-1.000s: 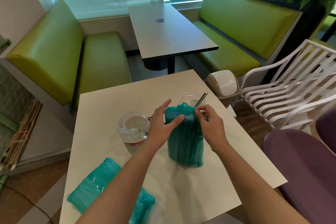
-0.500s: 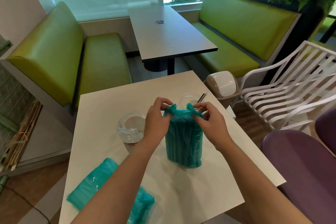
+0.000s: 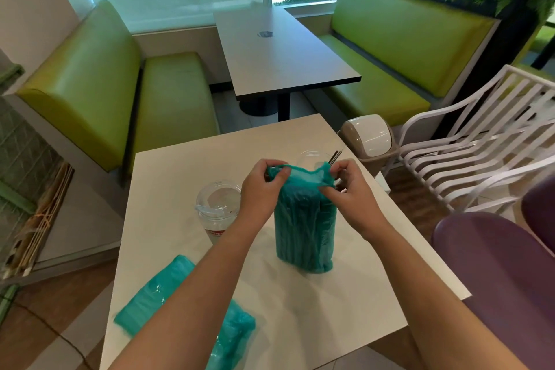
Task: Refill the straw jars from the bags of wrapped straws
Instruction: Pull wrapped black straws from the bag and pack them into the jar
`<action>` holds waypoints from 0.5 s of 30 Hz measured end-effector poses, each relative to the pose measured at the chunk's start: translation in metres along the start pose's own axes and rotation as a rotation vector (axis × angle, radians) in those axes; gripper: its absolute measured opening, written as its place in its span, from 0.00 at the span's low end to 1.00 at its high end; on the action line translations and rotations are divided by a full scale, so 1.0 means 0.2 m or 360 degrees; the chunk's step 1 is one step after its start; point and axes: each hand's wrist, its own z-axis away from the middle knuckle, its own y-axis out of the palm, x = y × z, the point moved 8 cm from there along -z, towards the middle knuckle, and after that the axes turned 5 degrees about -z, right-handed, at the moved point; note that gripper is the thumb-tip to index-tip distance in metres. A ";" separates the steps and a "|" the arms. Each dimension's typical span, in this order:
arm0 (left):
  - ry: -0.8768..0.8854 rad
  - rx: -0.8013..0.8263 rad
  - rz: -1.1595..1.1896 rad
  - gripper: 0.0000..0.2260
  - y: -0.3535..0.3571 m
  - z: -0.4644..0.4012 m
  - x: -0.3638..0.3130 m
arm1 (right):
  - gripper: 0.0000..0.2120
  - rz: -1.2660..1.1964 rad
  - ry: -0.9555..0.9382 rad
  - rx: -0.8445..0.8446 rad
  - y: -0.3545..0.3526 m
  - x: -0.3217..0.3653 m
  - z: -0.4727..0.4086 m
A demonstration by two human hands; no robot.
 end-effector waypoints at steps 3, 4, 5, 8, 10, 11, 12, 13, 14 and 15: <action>-0.0133 -0.0077 0.0163 0.09 -0.02 -0.01 0.02 | 0.19 0.0043 -0.0040 0.0071 0.00 0.05 0.02; -0.0148 -0.0094 0.0165 0.10 -0.03 0.00 0.02 | 0.20 0.0054 -0.0053 0.0106 0.00 0.06 0.03; -0.0141 -0.0108 0.0135 0.10 -0.03 0.00 0.01 | 0.19 0.0054 -0.0052 0.0142 0.01 0.07 0.04; -0.0039 -0.0096 0.0013 0.13 -0.03 0.00 -0.01 | 0.11 0.0131 0.0007 0.0186 0.03 0.07 0.06; 0.0039 0.0002 -0.0115 0.22 -0.01 0.00 -0.02 | 0.12 0.0269 0.0035 0.0100 0.02 0.06 0.05; 0.0089 0.0073 -0.0182 0.22 0.02 0.01 -0.03 | 0.14 0.0351 0.0042 0.0029 0.01 0.06 0.04; 0.0137 0.0141 -0.0238 0.21 0.04 0.01 -0.04 | 0.15 0.0448 0.0038 -0.0036 0.00 0.06 0.03; 0.0172 0.0197 -0.0279 0.18 0.06 0.02 -0.05 | 0.16 0.0552 0.0022 -0.0077 -0.01 0.06 0.02; 0.0191 0.0233 -0.0308 0.14 0.07 0.03 -0.06 | 0.16 0.0655 -0.0001 -0.0085 -0.01 0.07 0.02; 0.0207 0.0262 -0.0333 0.13 0.07 0.04 -0.06 | 0.15 0.0744 -0.0026 -0.0072 -0.01 0.07 0.02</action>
